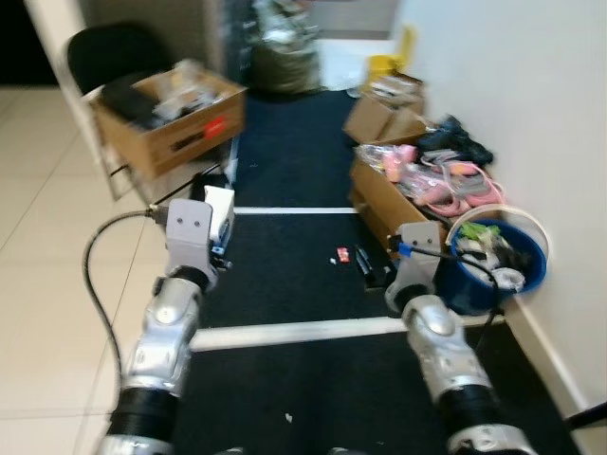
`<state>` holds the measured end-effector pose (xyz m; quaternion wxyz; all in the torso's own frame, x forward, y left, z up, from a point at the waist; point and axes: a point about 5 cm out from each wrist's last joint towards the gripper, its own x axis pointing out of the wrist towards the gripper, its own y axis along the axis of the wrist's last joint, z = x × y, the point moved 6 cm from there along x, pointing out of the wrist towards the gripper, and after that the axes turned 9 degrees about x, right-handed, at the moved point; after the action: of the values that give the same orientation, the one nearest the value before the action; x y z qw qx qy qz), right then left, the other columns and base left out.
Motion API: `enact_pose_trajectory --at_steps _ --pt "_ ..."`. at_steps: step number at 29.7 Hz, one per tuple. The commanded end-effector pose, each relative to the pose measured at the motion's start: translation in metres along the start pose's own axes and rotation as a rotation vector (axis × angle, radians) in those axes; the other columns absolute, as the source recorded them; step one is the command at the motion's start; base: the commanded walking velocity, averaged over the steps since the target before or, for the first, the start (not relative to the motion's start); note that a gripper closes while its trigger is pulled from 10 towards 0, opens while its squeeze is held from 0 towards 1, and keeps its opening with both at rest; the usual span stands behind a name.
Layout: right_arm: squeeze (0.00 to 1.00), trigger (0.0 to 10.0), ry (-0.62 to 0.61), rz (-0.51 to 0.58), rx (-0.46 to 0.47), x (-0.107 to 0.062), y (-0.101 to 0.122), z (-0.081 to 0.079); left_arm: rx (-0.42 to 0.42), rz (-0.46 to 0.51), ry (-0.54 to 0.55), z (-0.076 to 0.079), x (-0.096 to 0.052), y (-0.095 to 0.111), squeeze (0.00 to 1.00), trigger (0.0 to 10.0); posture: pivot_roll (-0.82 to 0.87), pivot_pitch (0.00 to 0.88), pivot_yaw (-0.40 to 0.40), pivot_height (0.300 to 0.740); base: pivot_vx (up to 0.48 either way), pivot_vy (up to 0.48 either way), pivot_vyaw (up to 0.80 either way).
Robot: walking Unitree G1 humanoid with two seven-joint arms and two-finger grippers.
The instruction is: Picking trash to rubbish bin
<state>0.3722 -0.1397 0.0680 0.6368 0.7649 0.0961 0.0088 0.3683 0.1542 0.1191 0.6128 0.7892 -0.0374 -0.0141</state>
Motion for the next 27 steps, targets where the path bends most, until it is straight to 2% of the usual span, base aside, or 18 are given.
enact_pose_trajectory --at_steps 1,10,14,21,24,27 --pt "0.0 10.0 -0.009 -0.013 0.006 -0.001 -0.004 0.003 0.007 -0.004 0.001 -0.001 0.001 0.0 0.0 10.0 -0.07 0.024 -0.007 0.74 0.307 0.0 -0.75" --pt "0.0 10.0 -0.016 -0.018 0.006 -0.001 -0.006 0.006 0.009 -0.004 0.0 -0.001 0.001 0.0 0.0 10.0 -0.06 0.023 -0.007 0.74 0.308 0.0 -0.68" --pt "0.0 10.0 -0.041 -0.055 -0.014 -0.002 -0.015 0.008 0.009 -0.003 -0.002 0.0 0.001 0.0 0.0 10.0 -0.06 0.022 -0.007 0.74 0.308 0.0 0.0" --pt "0.0 10.0 -0.165 -0.101 0.022 -0.004 -0.026 0.03 0.008 -0.003 -0.004 0.0 0.001 0.0 0.0 10.0 -0.06 0.017 -0.009 0.74 0.309 0.0 0.0" --pt "0.0 10.0 -0.206 -0.12 -0.049 -0.006 -0.027 0.042 0.011 -0.011 -0.003 -0.001 0.0 -0.004 0.0 10.0 -0.06 0.009 -0.01 0.74 0.309 0.0 0.0" --pt "0.0 10.0 -0.197 -0.111 -0.053 -0.006 -0.027 0.042 0.012 -0.02 0.001 -0.002 -0.001 -0.007 0.0 10.0 -0.06 0.009 -0.01 0.74 0.307 0.0 0.0"
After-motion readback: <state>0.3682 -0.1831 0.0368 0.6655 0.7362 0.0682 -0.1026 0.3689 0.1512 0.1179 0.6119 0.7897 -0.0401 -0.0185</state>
